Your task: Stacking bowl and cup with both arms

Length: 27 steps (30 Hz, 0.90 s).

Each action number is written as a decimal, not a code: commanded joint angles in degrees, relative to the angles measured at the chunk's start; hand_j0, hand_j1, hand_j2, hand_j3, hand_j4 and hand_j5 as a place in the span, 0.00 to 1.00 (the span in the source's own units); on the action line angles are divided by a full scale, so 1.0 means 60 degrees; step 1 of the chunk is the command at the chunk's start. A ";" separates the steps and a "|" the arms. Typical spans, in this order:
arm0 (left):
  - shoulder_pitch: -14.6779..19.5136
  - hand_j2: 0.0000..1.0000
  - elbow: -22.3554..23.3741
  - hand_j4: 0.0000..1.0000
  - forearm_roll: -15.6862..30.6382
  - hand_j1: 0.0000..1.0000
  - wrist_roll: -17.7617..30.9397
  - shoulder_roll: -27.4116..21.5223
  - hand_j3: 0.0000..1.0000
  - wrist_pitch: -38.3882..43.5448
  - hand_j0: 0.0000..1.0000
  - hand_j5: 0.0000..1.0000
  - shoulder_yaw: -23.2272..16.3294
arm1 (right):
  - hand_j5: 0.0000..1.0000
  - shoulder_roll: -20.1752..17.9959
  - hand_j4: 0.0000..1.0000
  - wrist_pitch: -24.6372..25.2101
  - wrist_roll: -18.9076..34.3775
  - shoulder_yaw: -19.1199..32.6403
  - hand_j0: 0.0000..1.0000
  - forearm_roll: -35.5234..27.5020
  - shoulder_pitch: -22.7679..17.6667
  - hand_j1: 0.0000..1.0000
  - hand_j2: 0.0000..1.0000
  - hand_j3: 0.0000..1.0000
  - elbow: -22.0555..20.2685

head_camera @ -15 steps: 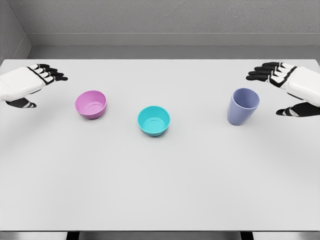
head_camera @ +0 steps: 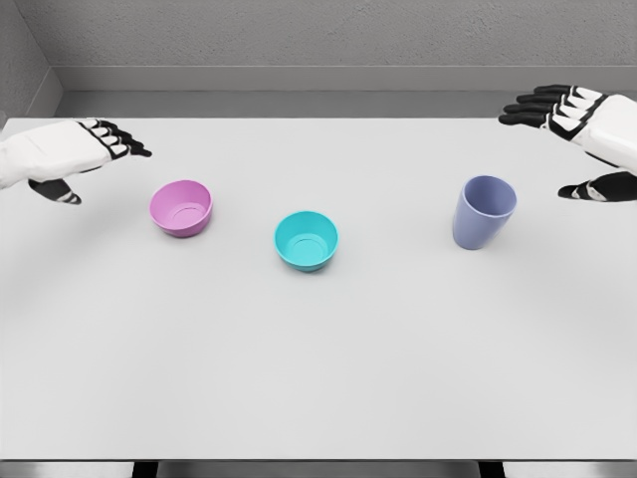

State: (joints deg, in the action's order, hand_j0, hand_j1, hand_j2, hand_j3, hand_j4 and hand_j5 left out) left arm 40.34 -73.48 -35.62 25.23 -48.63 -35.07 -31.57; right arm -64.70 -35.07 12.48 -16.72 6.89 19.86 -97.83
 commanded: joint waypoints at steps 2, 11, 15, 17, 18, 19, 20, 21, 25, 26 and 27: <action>0.0278 1.00 0.0015 1.00 -0.0274 1.00 0.0467 0.0663 1.00 0.0011 1.00 1.00 -0.0378 | 1.00 -0.0072 1.00 0.0012 0.0000 0.0150 1.00 -0.0065 0.0000 1.00 1.00 1.00 -0.0027; 0.1128 1.00 0.0308 1.00 -0.0494 1.00 0.0482 0.0927 1.00 0.0011 1.00 1.00 -0.1726 | 1.00 -0.0013 1.00 0.0012 0.0000 0.0164 1.00 -0.0065 0.0132 1.00 1.00 1.00 -0.0013; 0.1187 1.00 0.0322 1.00 -0.0787 1.00 0.0511 0.1133 1.00 0.0011 1.00 1.00 -0.2019 | 1.00 -0.0028 1.00 0.0012 0.0000 0.0164 1.00 -0.0065 0.0220 1.00 1.00 1.00 -0.0042; 0.1172 1.00 0.0322 1.00 -0.0802 1.00 0.0511 0.1264 1.00 0.0011 1.00 1.00 -0.2048 | 1.00 -0.0116 1.00 0.0012 0.0000 0.0135 1.00 -0.0065 0.0161 1.00 1.00 1.00 -0.0452; 0.1187 1.00 0.0322 1.00 -0.0904 1.00 0.0511 0.1264 1.00 0.0011 1.00 1.00 -0.2180 | 1.00 -0.0116 1.00 0.0012 -0.0014 0.0150 1.00 -0.0065 0.0220 1.00 1.00 1.00 -0.0452; 0.1187 1.00 0.0322 1.00 -0.0919 1.00 0.0511 0.1264 1.00 0.0011 1.00 1.00 -0.2180 | 1.00 -0.0101 1.00 0.0012 0.0000 0.0179 1.00 -0.0050 0.0249 1.00 1.00 1.00 -0.0452; 0.1187 1.00 0.0322 1.00 -0.0919 1.00 0.0511 0.1264 1.00 0.0011 1.00 1.00 -0.2209 | 1.00 -0.0116 1.00 0.0012 0.0000 0.0368 1.00 -0.0065 0.0249 1.00 1.00 1.00 -0.0438; 0.1172 1.00 0.0308 1.00 -0.0919 1.00 0.0497 0.1323 1.00 0.0011 1.00 1.00 -0.2224 | 1.00 -0.0116 1.00 0.0012 0.0000 0.0413 1.00 -0.0065 0.0264 1.00 1.00 1.00 -0.0438; 0.1172 1.00 0.0278 1.00 -0.0904 1.00 0.0497 0.1323 1.00 0.0011 1.00 1.00 -0.2224 | 1.00 -0.0043 1.00 0.0012 0.0000 0.0428 1.00 -0.0065 0.0278 1.00 1.00 1.00 -0.0394; 0.1172 1.00 0.0264 1.00 -0.0904 1.00 0.0497 0.1323 1.00 0.0011 1.00 1.00 -0.2224 | 1.00 -0.0013 1.00 0.0012 0.0000 0.0428 1.00 -0.0050 0.0278 1.00 1.00 1.00 -0.0394; 0.1172 1.00 0.0264 1.00 -0.0904 1.00 0.0497 0.1338 1.00 0.0011 1.00 1.00 -0.2224 | 1.00 0.0002 1.00 0.0012 0.0000 0.0443 1.00 -0.0050 0.0293 1.00 1.00 1.00 -0.0408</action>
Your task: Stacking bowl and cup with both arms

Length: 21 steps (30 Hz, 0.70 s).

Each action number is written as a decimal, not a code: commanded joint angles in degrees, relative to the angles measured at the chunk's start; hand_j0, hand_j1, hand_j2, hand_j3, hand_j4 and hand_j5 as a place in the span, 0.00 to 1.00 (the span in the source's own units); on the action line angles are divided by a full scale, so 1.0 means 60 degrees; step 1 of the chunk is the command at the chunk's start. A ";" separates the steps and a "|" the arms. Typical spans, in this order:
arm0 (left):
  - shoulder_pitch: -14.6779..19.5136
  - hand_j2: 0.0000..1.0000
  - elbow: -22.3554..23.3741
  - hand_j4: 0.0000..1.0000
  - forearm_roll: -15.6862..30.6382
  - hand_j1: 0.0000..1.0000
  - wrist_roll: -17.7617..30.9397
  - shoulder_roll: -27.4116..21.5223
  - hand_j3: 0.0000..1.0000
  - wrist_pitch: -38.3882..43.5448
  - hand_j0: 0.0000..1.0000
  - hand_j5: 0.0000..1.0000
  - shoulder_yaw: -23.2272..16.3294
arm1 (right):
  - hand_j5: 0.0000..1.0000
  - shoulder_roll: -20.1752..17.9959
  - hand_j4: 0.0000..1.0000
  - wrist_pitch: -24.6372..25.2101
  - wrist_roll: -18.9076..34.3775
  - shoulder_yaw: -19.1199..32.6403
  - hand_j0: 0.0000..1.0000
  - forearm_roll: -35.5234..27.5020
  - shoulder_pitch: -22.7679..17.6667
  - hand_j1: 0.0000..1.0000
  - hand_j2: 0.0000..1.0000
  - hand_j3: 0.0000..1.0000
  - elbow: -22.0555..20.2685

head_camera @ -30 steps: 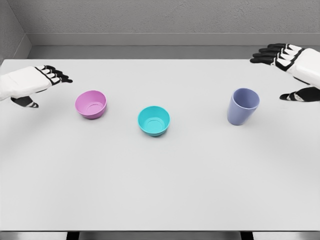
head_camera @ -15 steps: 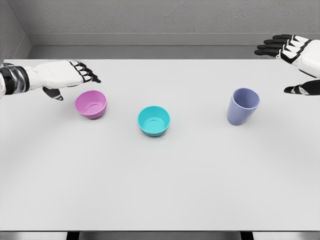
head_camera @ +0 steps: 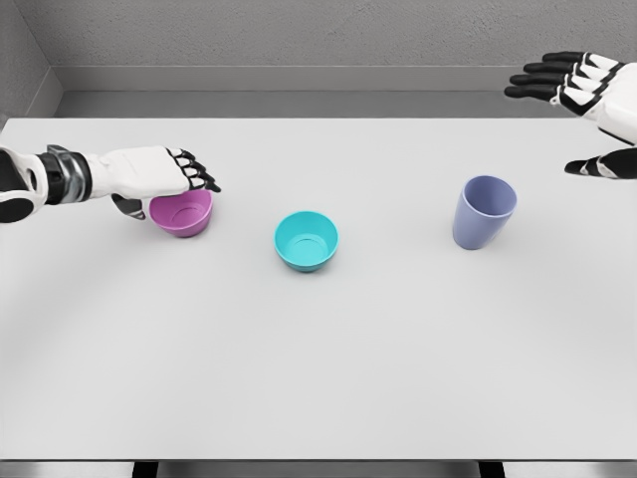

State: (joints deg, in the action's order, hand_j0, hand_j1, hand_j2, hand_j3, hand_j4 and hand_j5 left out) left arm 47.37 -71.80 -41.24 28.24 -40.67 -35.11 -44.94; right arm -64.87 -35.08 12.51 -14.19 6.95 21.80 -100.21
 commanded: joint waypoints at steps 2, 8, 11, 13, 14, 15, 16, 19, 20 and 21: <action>0.0000 1.00 -0.0016 1.00 0.0018 1.00 -0.0005 0.0011 1.00 0.0019 1.00 1.00 -0.0172 | 1.00 0.0044 1.00 0.0013 -0.0005 0.0269 1.00 -0.0060 -0.0015 1.00 1.00 1.00 -0.0041; 0.0000 1.00 -0.0016 1.00 -0.0128 1.00 0.0010 0.0070 1.00 0.0019 1.00 1.00 -0.0216 | 1.00 -0.0073 1.00 0.0013 -0.0019 0.0445 1.00 -0.0075 -0.0015 1.00 1.00 1.00 -0.0027; 0.0000 1.00 0.0013 1.00 -0.0172 1.00 0.0010 0.0143 1.00 0.0019 1.00 1.00 -0.0245 | 1.00 -0.0073 1.00 0.0013 -0.0005 0.0445 1.00 -0.0075 -0.0029 1.00 1.00 1.00 -0.0012; 0.0000 1.00 0.0028 1.00 -0.0202 1.00 0.0010 0.0143 1.00 0.0019 1.00 1.00 -0.0274 | 1.00 -0.0058 1.00 0.0013 -0.0005 0.0445 1.00 -0.0075 -0.0015 1.00 1.00 1.00 -0.0012; 0.0000 1.00 0.0028 1.00 -0.0216 1.00 0.0010 0.0143 1.00 0.0019 1.00 1.00 -0.0274 | 1.00 -0.0073 1.00 0.0013 -0.0005 0.0445 1.00 -0.0075 -0.0029 1.00 1.00 1.00 0.0003; 0.0000 1.00 0.0028 1.00 -0.0216 1.00 0.0010 0.0157 1.00 0.0019 1.00 1.00 -0.0274 | 1.00 -0.0087 1.00 0.0013 -0.0005 0.0445 1.00 -0.0075 -0.0044 1.00 1.00 1.00 -0.0012; 0.0000 1.00 0.0028 1.00 -0.0304 1.00 0.0010 0.0157 1.00 0.0019 1.00 1.00 -0.0274 | 1.00 -0.0058 1.00 0.0013 -0.0005 0.0445 1.00 -0.0075 -0.0029 1.00 1.00 1.00 0.0003; 0.0000 1.00 0.0028 1.00 -0.0392 1.00 0.0010 0.0187 1.00 0.0019 1.00 1.00 -0.0274 | 1.00 -0.0073 1.00 0.0013 -0.0005 0.0445 1.00 -0.0075 -0.0015 1.00 1.00 1.00 -0.0012; 0.0000 1.00 0.0028 1.00 -0.0392 1.00 0.0010 0.0187 1.00 0.0019 1.00 1.00 -0.0274 | 1.00 -0.0073 1.00 0.0013 -0.0005 0.0445 1.00 -0.0075 -0.0015 1.00 1.00 1.00 -0.0012; 0.0000 1.00 0.0028 1.00 -0.0392 1.00 0.0010 0.0187 1.00 0.0019 1.00 1.00 -0.0274 | 1.00 -0.0073 1.00 0.0013 -0.0005 0.0445 1.00 -0.0075 -0.0015 1.00 1.00 1.00 -0.0012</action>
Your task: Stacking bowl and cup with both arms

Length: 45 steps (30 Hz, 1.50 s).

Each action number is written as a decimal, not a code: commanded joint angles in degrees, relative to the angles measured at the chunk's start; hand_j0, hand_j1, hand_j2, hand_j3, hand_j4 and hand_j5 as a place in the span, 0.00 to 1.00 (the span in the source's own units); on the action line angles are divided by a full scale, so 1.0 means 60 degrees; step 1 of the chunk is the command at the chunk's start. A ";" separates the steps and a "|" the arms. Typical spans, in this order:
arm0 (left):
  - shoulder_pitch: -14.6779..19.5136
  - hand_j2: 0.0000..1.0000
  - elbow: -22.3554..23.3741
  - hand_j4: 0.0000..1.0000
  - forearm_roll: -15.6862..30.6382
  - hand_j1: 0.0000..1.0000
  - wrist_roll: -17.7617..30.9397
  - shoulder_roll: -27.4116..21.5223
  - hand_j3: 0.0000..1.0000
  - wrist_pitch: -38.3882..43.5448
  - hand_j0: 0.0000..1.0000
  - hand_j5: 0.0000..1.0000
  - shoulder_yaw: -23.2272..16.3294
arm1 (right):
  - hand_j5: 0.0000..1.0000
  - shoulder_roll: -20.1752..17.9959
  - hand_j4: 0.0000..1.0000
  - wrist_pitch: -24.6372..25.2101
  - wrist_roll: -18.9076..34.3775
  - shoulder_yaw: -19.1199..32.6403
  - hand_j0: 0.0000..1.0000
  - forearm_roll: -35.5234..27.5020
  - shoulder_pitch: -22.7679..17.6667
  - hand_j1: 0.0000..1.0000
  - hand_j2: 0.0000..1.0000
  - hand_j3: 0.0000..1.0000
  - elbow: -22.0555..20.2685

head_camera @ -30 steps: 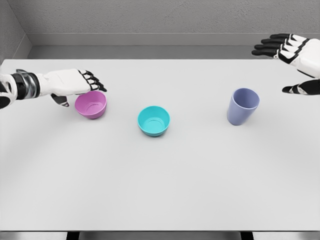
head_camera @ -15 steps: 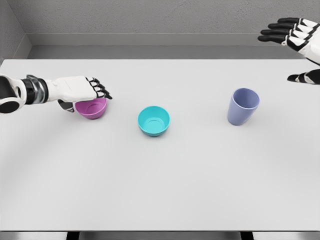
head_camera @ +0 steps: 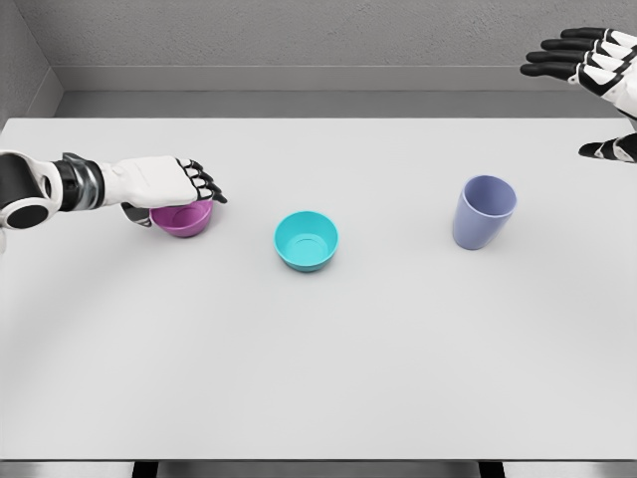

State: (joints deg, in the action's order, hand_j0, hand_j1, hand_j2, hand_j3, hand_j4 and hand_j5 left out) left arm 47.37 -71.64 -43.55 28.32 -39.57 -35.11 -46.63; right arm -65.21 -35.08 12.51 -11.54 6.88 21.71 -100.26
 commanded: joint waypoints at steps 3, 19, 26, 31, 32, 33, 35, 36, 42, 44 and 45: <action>0.0000 1.00 0.0001 1.00 -0.0021 1.00 -0.0004 0.0003 1.00 0.0018 1.00 1.00 0.0008 | 1.00 0.0000 1.00 0.0013 -0.0005 0.0004 1.00 -0.0063 -0.0029 1.00 1.00 1.00 -0.0018; 0.0000 0.85 0.0001 0.85 0.0008 0.85 -0.0004 0.0003 0.85 0.0018 0.85 0.85 0.0008 | 1.00 -0.0015 1.00 0.0013 -0.0005 0.0004 1.00 -0.0063 -0.0044 1.00 1.00 1.00 -0.0033; -0.0015 0.72 0.0001 0.72 0.0023 0.72 -0.0019 -0.0011 0.72 0.0018 0.72 0.72 0.0008 | 1.00 -0.0030 1.00 0.0013 -0.0005 0.0004 1.00 -0.0063 -0.0059 1.00 1.00 1.00 -0.0033; -0.0015 0.72 0.0001 0.72 0.0096 0.72 -0.0019 -0.0011 0.72 0.0018 0.72 0.72 0.0037 | 1.00 -0.0015 1.00 0.0013 -0.0005 0.0004 1.00 -0.0063 -0.0059 1.00 1.00 1.00 -0.0047; -0.0015 0.73 0.0001 0.73 0.0125 0.73 -0.0019 -0.0026 0.73 0.0018 0.73 0.73 0.0052 | 1.00 -0.0015 1.00 0.0013 -0.0005 0.0004 1.00 -0.0063 -0.0059 1.00 1.00 1.00 -0.0033; -0.0015 0.73 -0.0013 0.73 0.0213 0.73 -0.0033 -0.0026 0.73 0.0018 0.73 0.73 0.0096 | 1.00 -0.0015 1.00 0.0013 -0.0005 0.0004 1.00 -0.0063 -0.0059 1.00 1.00 1.00 -0.0033; -0.0015 0.74 -0.0014 0.74 0.0506 0.74 -0.0033 -0.0026 0.74 0.0018 0.74 0.74 0.0125 | 1.00 -0.0015 1.00 0.0013 -0.0005 0.0004 1.00 -0.0063 -0.0059 1.00 1.00 1.00 -0.0033; -0.0015 0.74 -0.0028 0.74 0.0755 0.74 -0.0033 -0.0026 0.74 0.0018 0.74 0.74 0.0140 | 1.00 -0.0015 1.00 0.0013 -0.0005 0.0004 1.00 -0.0063 -0.0044 1.00 1.00 1.00 -0.0033; 0.0073 0.74 -0.0174 0.74 0.1443 0.74 -0.0063 0.0018 0.74 0.0018 0.74 0.74 0.0184 | 1.00 -0.0030 1.00 0.0013 -0.0020 0.0004 1.00 -0.0063 -0.0059 1.00 1.00 1.00 -0.0033; 0.0132 0.75 -0.0306 0.75 0.1648 0.75 -0.0077 0.0120 0.75 0.0018 0.75 0.75 0.0184 | 1.00 -0.0015 1.00 0.0013 -0.0005 0.0004 1.00 -0.0063 -0.0044 1.00 1.00 1.00 -0.0033; 0.0278 0.75 -0.0409 0.75 0.1809 0.75 -0.0077 0.0164 0.75 0.0018 0.75 0.75 0.0184 | 1.00 -0.0030 1.00 0.0013 -0.0005 0.0004 1.00 -0.0063 -0.0044 1.00 1.00 1.00 -0.0033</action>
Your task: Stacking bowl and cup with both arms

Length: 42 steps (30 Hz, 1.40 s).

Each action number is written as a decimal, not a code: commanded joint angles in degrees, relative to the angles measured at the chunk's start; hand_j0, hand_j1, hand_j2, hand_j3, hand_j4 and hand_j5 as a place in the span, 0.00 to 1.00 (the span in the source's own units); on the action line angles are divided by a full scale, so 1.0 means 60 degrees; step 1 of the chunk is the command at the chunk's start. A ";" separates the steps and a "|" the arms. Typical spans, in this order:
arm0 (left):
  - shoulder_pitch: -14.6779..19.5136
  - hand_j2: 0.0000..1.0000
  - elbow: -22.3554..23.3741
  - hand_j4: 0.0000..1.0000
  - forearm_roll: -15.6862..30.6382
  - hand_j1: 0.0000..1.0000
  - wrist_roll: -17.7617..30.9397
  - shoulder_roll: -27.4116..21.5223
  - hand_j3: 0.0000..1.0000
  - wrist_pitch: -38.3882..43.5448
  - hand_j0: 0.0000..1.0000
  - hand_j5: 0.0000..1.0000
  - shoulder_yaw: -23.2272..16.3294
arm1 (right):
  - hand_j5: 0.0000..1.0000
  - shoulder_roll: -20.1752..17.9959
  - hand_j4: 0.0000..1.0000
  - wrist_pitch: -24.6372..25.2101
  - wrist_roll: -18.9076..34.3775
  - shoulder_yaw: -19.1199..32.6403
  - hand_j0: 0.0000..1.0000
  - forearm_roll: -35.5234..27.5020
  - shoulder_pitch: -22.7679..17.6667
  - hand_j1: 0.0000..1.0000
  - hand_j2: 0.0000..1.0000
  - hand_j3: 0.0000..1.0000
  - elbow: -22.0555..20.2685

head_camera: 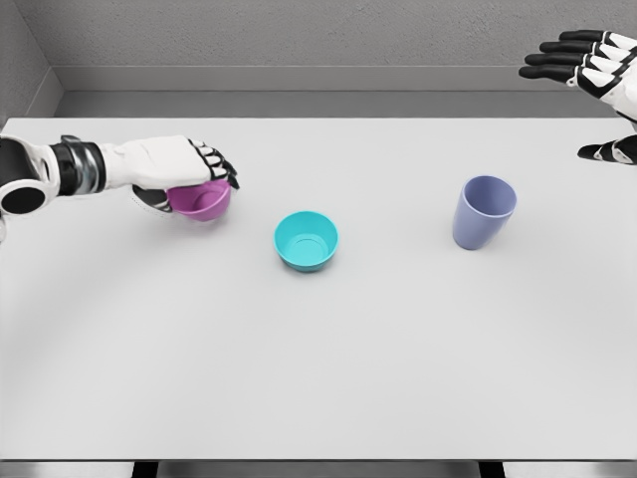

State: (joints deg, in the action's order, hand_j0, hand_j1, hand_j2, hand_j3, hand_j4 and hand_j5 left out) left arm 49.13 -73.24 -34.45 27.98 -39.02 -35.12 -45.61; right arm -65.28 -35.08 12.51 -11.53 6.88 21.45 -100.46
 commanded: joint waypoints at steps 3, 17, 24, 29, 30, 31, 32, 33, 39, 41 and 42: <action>0.0117 0.75 -0.0245 0.75 0.0630 0.75 -0.0020 0.0292 0.75 0.0019 0.75 0.75 0.0014 | 1.00 -0.0018 1.00 0.0013 -0.0005 0.0003 1.00 -0.0063 0.0000 1.00 1.00 1.00 0.0000; 0.0366 0.75 -0.1138 0.75 0.0879 0.75 0.0009 0.1508 0.75 0.0019 0.75 0.75 -0.0308 | 1.00 -0.0018 1.00 0.0013 -0.0005 0.0003 1.00 -0.0063 -0.0015 1.00 1.00 1.00 0.0000; 0.0293 0.75 -0.1358 0.75 0.0864 0.75 0.0024 0.1479 0.75 0.0019 0.75 0.75 -0.0836 | 1.00 -0.0018 1.00 0.0013 -0.0005 0.0003 1.00 -0.0063 -0.0015 1.00 1.00 1.00 0.0000; 0.0264 0.76 -0.1358 0.76 0.0806 0.76 0.0039 0.1464 0.76 0.0019 0.76 0.76 -0.0953 | 1.00 -0.0018 1.00 0.0013 -0.0005 0.0003 1.00 -0.0063 0.0000 1.00 1.00 1.00 -0.0015; 0.0235 0.76 -0.1358 0.76 0.0791 0.76 0.0053 0.1464 0.76 0.0019 0.76 0.76 -0.0968 | 1.00 -0.0003 1.00 0.0013 -0.0005 0.0003 1.00 -0.0063 0.0000 1.00 1.00 1.00 0.0000; 0.0235 0.76 -0.1343 0.76 0.0674 0.76 0.0053 0.1464 0.76 0.0019 0.76 0.76 -0.0968 | 1.00 -0.0018 1.00 0.0013 -0.0005 0.0003 1.00 -0.0063 0.0000 1.00 1.00 1.00 0.0000; 0.0220 0.76 -0.1285 0.76 0.0571 0.76 0.0053 0.1493 0.76 0.0019 0.76 0.76 -0.0953 | 1.00 -0.0018 1.00 0.0013 -0.0005 0.0003 1.00 -0.0063 0.0000 1.00 1.00 1.00 0.0000; 0.0220 0.76 -0.1270 0.76 0.0557 0.76 0.0053 0.1493 0.76 0.0019 0.76 0.76 -0.0968 | 1.00 -0.0018 1.00 0.0013 -0.0005 0.0003 1.00 -0.0063 0.0000 1.00 1.00 1.00 0.0000; 0.0235 0.90 -0.1256 0.90 0.0498 0.90 0.0053 0.1508 0.90 0.0019 0.90 0.90 -0.1056 | 1.00 -0.0018 1.00 0.0013 -0.0005 0.0003 1.00 -0.0063 0.0000 1.00 1.00 1.00 0.0000; 0.0235 1.00 -0.1256 1.00 0.0483 1.00 0.0053 0.1508 1.00 0.0019 1.00 1.00 -0.1070 | 1.00 -0.0018 1.00 0.0013 -0.0005 0.0003 1.00 -0.0063 0.0000 1.00 1.00 1.00 0.0000; 0.0235 1.00 -0.1256 1.00 0.0483 1.00 0.0053 0.1508 1.00 0.0019 1.00 1.00 -0.1070 | 1.00 -0.0018 1.00 0.0013 -0.0005 0.0003 1.00 -0.0063 -0.0015 1.00 1.00 1.00 0.0000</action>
State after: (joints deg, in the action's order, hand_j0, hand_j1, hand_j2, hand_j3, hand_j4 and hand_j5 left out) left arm 50.54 -80.77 -31.77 28.33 -29.97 -35.13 -51.99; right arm -65.32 -35.08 12.51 -11.53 6.88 21.36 -100.46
